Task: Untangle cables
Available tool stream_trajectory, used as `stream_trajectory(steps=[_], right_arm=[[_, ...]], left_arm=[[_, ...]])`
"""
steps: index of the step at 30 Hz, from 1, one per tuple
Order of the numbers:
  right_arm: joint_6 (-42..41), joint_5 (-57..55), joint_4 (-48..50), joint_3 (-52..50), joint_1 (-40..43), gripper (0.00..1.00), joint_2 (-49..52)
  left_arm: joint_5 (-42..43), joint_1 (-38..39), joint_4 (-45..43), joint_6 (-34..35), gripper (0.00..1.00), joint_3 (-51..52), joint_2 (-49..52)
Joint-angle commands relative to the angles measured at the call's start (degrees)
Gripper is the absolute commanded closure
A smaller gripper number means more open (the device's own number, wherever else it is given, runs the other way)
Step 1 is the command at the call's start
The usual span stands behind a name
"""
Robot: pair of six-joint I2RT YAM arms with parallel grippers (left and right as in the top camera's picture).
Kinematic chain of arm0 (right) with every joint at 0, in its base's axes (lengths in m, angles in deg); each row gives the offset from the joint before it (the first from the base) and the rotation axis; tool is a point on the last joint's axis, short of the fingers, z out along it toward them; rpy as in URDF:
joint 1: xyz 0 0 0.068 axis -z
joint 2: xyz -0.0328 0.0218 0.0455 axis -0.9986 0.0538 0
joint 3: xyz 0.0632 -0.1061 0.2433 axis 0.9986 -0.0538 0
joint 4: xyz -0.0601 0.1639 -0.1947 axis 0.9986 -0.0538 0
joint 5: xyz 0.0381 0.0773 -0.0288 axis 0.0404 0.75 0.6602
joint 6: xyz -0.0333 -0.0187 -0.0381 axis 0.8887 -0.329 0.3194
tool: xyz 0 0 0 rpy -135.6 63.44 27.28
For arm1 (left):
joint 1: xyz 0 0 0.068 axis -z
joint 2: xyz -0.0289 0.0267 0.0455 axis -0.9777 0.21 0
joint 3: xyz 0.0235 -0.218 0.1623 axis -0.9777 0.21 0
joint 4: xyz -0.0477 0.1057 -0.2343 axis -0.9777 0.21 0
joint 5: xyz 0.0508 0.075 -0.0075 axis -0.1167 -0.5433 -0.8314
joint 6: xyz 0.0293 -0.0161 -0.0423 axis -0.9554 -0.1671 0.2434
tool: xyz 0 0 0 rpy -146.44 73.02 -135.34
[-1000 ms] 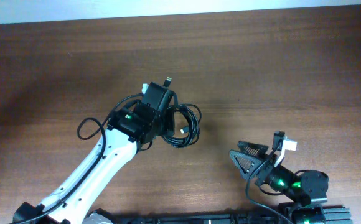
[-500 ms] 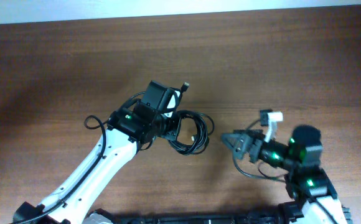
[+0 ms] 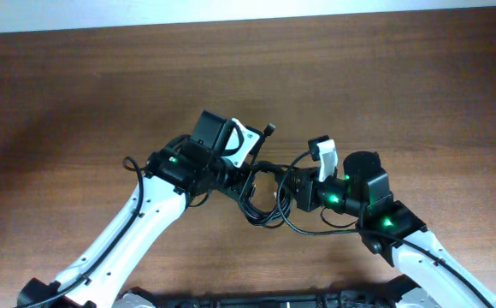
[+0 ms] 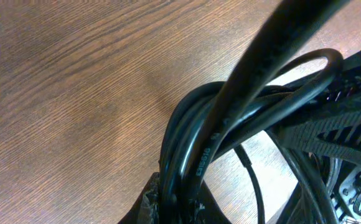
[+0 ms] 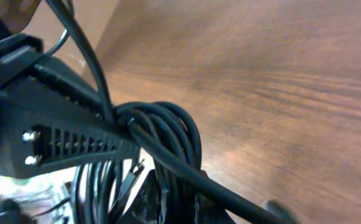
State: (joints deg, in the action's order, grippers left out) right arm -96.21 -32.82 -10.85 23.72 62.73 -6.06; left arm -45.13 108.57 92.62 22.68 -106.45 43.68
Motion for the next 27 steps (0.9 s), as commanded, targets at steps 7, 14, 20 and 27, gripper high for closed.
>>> stream_trajectory(steps=[7,14,20,27], right_arm=[[7.1,44.0,0.7,1.1,-0.5,0.96,0.3],[3.6,43.9,19.0,1.1,-0.5,0.96,0.3],[3.6,35.2,19.4,1.1,-0.5,0.96,1.0],[3.6,33.2,16.5,1.1,-0.5,0.96,1.7]], left_arm=[[-16.0,0.1,-13.1,17.7,1.0,-0.2,-1.0],[-24.1,-2.4,-9.9,25.3,1.0,-0.2,-1.0],[-21.2,-2.4,-4.3,25.3,1.0,-0.2,-1.0],[-17.1,-2.4,0.3,26.3,1.0,-0.2,-1.0]])
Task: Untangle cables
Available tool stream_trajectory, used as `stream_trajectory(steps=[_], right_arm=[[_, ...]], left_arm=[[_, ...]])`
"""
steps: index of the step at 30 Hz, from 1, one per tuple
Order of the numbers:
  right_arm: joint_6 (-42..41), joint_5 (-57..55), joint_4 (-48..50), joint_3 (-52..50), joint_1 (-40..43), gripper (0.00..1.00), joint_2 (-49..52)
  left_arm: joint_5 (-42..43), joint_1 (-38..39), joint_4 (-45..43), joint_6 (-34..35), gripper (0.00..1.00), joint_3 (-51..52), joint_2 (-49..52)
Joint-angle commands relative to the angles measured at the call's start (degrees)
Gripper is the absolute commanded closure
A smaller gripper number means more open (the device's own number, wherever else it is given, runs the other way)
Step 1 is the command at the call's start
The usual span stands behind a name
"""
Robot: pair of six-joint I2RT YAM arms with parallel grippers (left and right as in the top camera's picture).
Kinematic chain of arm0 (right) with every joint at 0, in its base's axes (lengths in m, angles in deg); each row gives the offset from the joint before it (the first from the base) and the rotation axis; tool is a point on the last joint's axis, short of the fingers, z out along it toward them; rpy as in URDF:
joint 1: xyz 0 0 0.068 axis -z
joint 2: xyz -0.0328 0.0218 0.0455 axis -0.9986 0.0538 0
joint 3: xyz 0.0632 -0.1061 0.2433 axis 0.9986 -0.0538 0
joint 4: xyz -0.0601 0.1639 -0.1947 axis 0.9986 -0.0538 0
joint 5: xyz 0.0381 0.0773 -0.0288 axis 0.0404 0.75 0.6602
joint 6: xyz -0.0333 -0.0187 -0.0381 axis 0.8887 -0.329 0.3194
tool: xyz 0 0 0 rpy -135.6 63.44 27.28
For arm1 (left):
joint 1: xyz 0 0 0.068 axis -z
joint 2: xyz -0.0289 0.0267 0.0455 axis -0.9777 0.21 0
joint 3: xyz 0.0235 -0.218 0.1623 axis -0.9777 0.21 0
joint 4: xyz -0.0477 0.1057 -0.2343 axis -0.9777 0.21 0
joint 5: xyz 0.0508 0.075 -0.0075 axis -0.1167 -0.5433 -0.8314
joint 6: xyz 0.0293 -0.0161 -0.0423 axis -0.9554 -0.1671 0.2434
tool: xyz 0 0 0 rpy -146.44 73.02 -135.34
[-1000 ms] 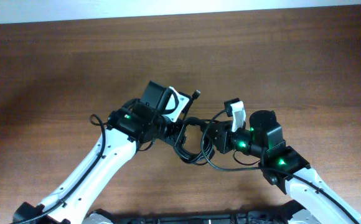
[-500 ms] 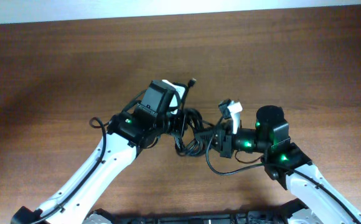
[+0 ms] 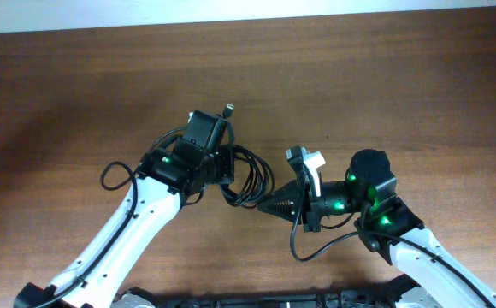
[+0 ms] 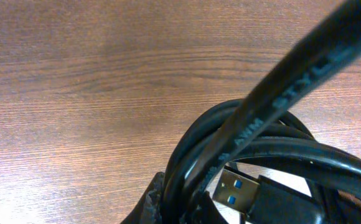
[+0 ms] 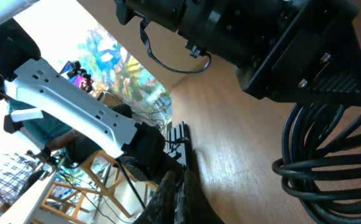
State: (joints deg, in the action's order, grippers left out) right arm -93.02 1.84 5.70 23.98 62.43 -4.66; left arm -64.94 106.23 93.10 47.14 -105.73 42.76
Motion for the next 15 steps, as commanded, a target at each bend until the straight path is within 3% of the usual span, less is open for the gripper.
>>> stream_trajectory(steps=[1,7,11,13,15], right_arm=[[0.4,-2.2,0.0,0.8,-0.2,0.96,0.3],[-2.9,-16.3,-0.6,0.8,-0.1,0.96,0.3],[-3.8,-31.1,-11.0,0.8,-0.1,0.96,0.3],[-8.7,-40.9,-18.0,0.8,-0.1,0.96,0.3],[-8.6,-43.3,-19.6,0.8,-0.1,0.94,0.3]], left_arm=[[2.7,0.0,-0.2,2.1,1.0,-0.9,0.0],[2.6,0.0,-0.5,2.1,1.0,-0.9,0.0],[0.8,0.0,-0.6,2.1,1.0,-0.9,0.0],[-1.0,0.0,-0.6,2.1,1.0,-0.9,0.0],[-2.1,0.0,-0.6,2.1,1.0,-0.9,0.0]])
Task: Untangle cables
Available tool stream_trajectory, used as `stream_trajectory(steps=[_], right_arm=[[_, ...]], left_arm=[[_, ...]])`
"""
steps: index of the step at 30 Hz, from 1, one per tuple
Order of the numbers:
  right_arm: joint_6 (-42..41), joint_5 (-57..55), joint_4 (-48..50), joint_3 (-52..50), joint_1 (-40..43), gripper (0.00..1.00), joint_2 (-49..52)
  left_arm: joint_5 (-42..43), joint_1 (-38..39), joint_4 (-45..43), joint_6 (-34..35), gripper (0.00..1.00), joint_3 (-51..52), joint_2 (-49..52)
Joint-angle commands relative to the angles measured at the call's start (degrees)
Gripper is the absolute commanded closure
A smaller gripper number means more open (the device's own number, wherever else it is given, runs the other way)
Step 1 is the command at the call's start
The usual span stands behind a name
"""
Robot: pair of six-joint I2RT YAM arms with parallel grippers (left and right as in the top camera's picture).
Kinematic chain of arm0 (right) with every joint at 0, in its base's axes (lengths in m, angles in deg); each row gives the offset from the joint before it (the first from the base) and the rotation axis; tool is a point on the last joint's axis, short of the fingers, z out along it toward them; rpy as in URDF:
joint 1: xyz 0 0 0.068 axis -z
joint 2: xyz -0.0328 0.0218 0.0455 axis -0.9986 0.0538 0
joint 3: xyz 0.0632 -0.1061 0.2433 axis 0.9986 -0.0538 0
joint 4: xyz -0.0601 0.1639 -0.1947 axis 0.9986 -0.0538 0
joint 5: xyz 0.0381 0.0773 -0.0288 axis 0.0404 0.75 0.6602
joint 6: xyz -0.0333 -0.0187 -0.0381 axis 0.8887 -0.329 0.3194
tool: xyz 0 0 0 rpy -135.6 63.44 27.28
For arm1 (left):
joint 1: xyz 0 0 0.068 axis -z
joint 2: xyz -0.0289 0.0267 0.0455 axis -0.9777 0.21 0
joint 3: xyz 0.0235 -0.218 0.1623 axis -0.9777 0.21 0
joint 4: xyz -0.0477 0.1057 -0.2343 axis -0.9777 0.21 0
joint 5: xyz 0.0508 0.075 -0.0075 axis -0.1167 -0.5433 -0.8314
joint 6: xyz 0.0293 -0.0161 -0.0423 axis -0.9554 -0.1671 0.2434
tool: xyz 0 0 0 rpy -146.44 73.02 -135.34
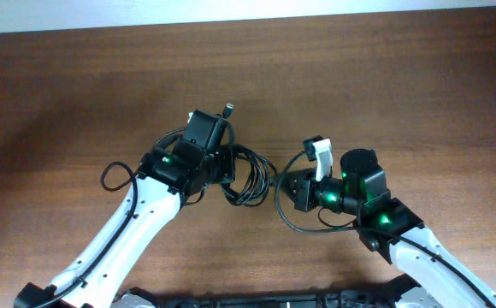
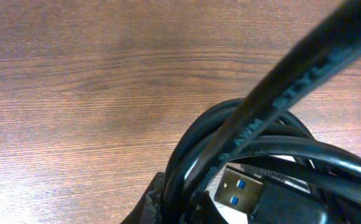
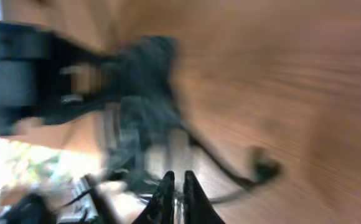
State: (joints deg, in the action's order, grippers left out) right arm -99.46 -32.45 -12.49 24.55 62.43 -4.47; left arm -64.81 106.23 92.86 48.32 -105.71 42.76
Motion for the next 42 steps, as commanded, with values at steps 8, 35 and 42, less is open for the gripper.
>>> stream_trajectory(steps=[8,35,42], right_arm=[[-5.1,-15.1,-6.8,1.2,-0.1,0.5,-0.4],[-5.6,-15.5,13.0,3.7,-8.1,0.47,7.9],[-5.6,-16.7,9.1,3.7,-8.2,0.7,8.8]], left_arm=[[-3.8,0.0,-4.3,0.9,1.0,-0.9,0.0],[0.9,0.0,-3.1,6.3,1.0,-0.9,0.0],[2.6,0.0,-3.6,6.3,1.0,-0.9,0.0]])
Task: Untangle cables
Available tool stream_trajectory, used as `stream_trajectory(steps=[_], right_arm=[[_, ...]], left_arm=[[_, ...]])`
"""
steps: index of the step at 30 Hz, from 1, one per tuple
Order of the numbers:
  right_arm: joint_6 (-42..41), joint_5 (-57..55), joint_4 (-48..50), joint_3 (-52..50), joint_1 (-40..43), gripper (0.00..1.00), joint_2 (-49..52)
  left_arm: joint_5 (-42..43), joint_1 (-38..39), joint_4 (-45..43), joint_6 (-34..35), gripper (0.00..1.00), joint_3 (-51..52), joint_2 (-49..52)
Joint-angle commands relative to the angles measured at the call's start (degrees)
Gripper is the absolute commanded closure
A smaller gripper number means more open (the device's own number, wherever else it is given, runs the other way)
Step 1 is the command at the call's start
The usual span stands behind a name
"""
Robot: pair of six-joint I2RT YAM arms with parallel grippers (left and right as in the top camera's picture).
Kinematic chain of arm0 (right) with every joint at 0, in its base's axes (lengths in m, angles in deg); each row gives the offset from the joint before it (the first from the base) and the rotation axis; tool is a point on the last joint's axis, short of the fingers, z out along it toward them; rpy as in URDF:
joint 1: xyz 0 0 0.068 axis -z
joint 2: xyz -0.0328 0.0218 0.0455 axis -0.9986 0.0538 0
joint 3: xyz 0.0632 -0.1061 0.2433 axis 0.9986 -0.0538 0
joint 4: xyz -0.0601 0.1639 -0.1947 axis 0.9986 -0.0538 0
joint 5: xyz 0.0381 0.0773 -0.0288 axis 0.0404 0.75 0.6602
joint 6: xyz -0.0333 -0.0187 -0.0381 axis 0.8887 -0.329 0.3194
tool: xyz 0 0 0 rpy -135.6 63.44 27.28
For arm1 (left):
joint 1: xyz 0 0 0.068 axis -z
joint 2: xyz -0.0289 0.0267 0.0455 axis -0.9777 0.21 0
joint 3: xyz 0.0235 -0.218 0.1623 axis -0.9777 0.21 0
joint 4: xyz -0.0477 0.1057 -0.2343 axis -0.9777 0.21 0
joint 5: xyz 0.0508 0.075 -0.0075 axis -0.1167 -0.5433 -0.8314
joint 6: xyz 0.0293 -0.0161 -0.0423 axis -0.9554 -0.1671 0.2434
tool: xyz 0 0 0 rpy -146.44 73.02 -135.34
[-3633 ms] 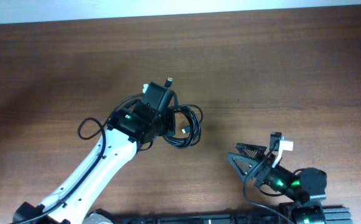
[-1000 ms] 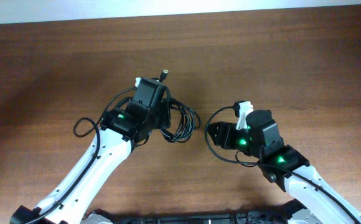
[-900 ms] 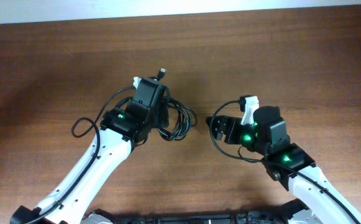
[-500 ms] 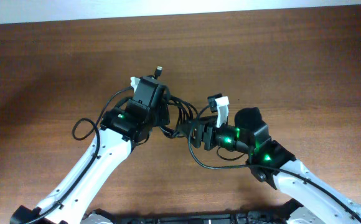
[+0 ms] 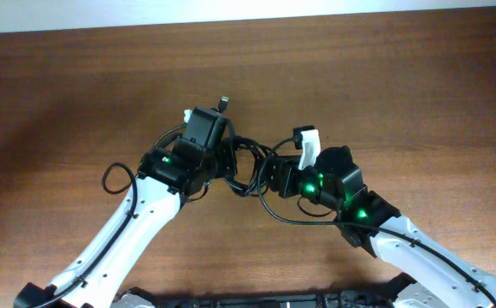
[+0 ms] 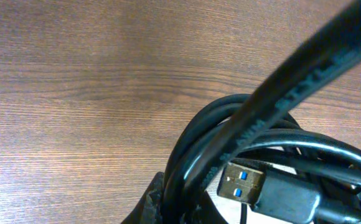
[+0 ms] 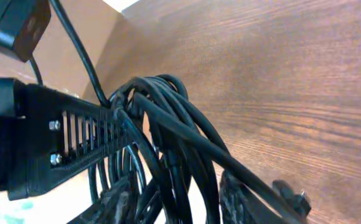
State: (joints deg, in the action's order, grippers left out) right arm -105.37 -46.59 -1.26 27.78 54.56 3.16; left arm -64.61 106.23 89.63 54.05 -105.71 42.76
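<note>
A coil of black cables (image 5: 250, 167) hangs between the two arms over the wooden table (image 5: 402, 85). My left gripper (image 5: 229, 164) is shut on the coil; in the left wrist view its tips (image 6: 179, 204) pinch the strands (image 6: 193, 149), and a blue-tongued USB plug (image 6: 246, 183) lies beside them. My right gripper (image 5: 270, 174) stands open at the coil's right side. Its fingers (image 7: 114, 200) straddle several strands (image 7: 168, 118), with the gripper's middle (image 7: 175, 202) among them. The left gripper's slotted black finger (image 7: 68, 137) crosses that view.
A thin black cable (image 5: 274, 214) loops from the coil toward the right arm. A small plug end (image 7: 290, 198) lies on the wood near the right fingers. Another cable end (image 5: 223, 103) sticks out above the left gripper.
My right gripper was shut and a little right of the coil; now it is open with its fingers around the coil's strands. The left gripper still holds the coil, shifted slightly up.
Both grippers were first together at the tangled coil. Then the right gripper was shut and apart from it to the right, a thin cable trailing below, while the left held the coil further left. The right gripper then stood closer, and now straddles the coil, open.
</note>
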Motion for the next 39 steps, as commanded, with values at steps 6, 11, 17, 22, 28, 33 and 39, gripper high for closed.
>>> stream_trajectory(steps=[6,11,17,22,28,33,39], right_arm=[[0.3,-1.5,-1.9,0.4,-0.2,0.96,3.0],[0.4,16.6,-1.9,0.4,2.4,0.96,-1.7],[0.3,22.4,-6.2,0.4,13.2,0.96,-3.9],[0.3,8.8,-20.2,0.4,13.3,0.85,-3.4],[0.3,3.8,-21.9,0.4,13.3,0.49,-3.4],[1.0,5.6,-26.4,0.4,13.2,0.43,-3.4],[6.3,7.0,-27.0,0.4,13.3,0.42,-3.5]], left_arm=[[0.1,0.0,-0.3,0.6,1.0,-0.9,0.0],[-16.1,0.0,-0.1,3.4,1.0,-0.9,0.0],[-17.7,0.0,1.4,17.6,1.0,-0.9,0.0],[-8.7,0.0,1.2,16.4,1.0,-0.9,0.0],[7.4,0.0,1.2,-15.3,1.0,-0.9,0.0],[6.6,0.0,0.1,-21.0,1.0,-0.9,0.0],[6.6,0.0,-0.6,-28.6,1.0,-0.9,0.0]])
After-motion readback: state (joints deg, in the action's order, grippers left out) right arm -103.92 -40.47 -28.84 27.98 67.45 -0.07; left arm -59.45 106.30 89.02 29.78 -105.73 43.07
